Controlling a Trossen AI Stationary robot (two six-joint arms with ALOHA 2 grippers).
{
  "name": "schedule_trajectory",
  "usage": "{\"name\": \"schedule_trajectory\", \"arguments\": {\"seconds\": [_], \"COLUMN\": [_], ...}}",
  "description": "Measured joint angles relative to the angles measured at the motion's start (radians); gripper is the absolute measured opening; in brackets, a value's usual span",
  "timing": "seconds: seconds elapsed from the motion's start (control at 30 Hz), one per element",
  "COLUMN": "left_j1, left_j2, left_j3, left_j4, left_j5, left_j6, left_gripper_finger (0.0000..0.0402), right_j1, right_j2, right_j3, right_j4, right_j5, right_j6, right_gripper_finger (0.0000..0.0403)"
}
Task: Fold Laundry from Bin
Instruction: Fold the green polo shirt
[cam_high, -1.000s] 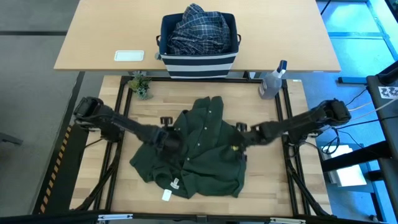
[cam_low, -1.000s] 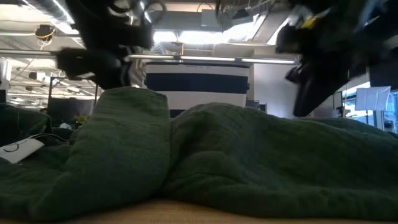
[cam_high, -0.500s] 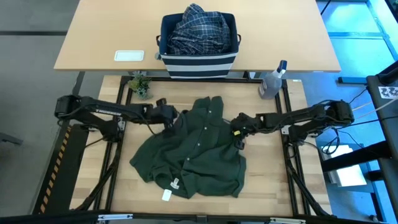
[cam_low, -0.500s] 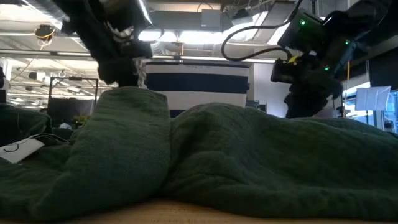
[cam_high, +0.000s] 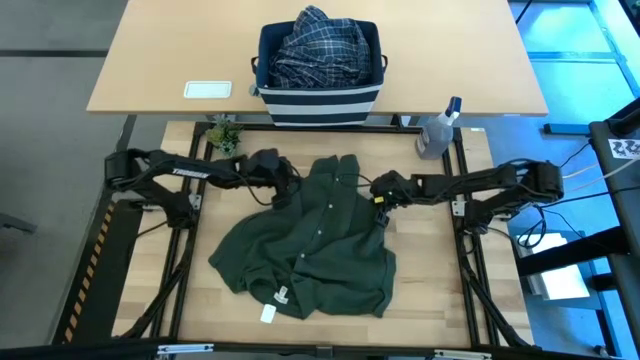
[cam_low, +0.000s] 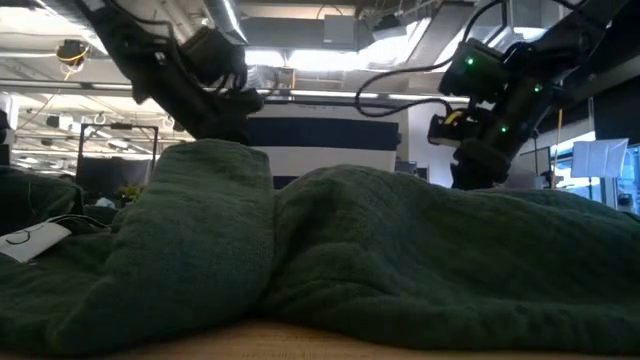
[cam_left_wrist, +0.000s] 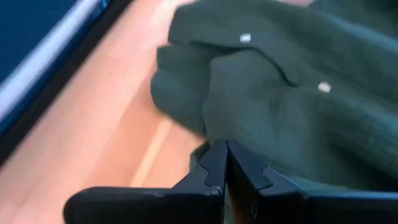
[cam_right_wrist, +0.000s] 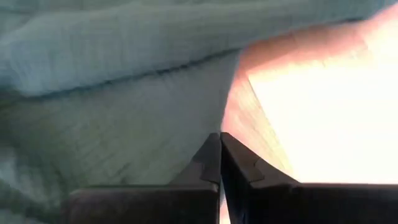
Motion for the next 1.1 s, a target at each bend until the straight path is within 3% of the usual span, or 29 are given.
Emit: {"name": "schedule_trajectory", "arguments": {"seconds": [0.1,0.3,0.8,1.1], "left_j1": [0.014,0.018,0.046,0.046], "left_j2": [0.069,0.158,0.127,0.114], "left_j3": [0.000,0.000,0.002,0.000], "left_j4": [0.011,-0.022,-0.214,-0.261], "left_j5": [0.035,0.007,-0.209,-0.345], "left_j6": [-0.001,-0.009,-0.050,-0.128], "left_gripper_finger": [0.0001,0.0000,0.0000,0.0000], "right_j1": [0.002,0.003,0.003,0.003], "right_j2": [0.031,0.090,0.021,-0.043], "right_j3": [0.000,0.005,0.003,-0.002], "right_j4": [0.000,-0.023,-0.350,-0.519], "right_j5": [-0.018,-0.044,0.199,0.212], "right_j6": [0.000,0.012,0.167,0.251], "right_gripper_finger": [0.0002,0.0001,0.0001,0.0001]}}
